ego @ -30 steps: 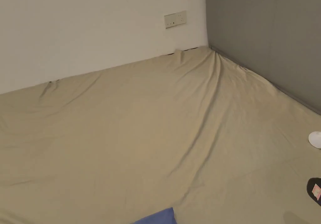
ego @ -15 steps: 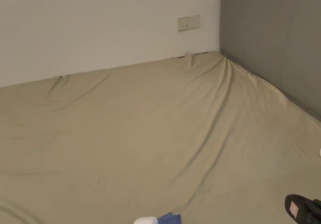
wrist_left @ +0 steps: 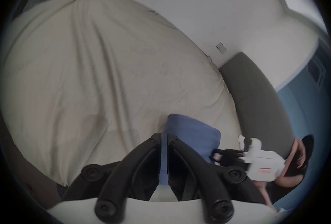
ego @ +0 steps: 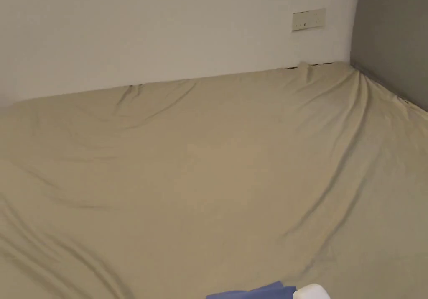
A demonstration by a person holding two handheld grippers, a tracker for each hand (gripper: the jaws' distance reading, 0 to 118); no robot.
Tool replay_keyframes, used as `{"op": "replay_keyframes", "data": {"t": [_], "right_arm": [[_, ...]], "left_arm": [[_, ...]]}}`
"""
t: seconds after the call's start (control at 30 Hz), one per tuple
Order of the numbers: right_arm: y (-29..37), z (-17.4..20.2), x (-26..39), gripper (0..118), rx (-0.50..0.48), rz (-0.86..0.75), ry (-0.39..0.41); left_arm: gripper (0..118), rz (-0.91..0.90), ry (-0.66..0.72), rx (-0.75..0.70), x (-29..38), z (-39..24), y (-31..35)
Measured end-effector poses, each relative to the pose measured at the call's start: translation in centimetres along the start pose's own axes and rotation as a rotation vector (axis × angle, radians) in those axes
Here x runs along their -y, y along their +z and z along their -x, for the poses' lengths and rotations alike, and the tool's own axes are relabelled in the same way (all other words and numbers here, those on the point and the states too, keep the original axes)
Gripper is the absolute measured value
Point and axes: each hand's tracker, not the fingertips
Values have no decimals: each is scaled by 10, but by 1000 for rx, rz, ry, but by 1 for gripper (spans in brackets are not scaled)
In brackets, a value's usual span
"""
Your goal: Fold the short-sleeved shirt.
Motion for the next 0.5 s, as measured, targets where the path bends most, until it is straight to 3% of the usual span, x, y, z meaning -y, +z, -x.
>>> {"op": "replay_keyframes", "data": {"t": [0.17,0.2,0.23,0.27,0.3,0.33,0.5], "right_arm": [[-22,-2,-14,7,14,68,39],[-23,-4,-18,7,7,90,47],[-23,-8,-18,7,-6,109,53],[-24,-11,-19,7,-20,114,54],[-26,-16,-20,7,-37,120,45],[-27,-21,-21,7,-60,124,23],[-26,-44,-12,7,-154,104,-126]], "left_arm": [[9,117,141,118,-1,45,-15],[16,145,177,158,-3,52,-22],[45,169,208,202,-6,57,-31],[83,188,230,259,-9,61,-41],[108,225,253,292,-12,62,-54],[115,257,258,316,-14,61,-65],[115,399,254,402,-23,56,-123]]}}
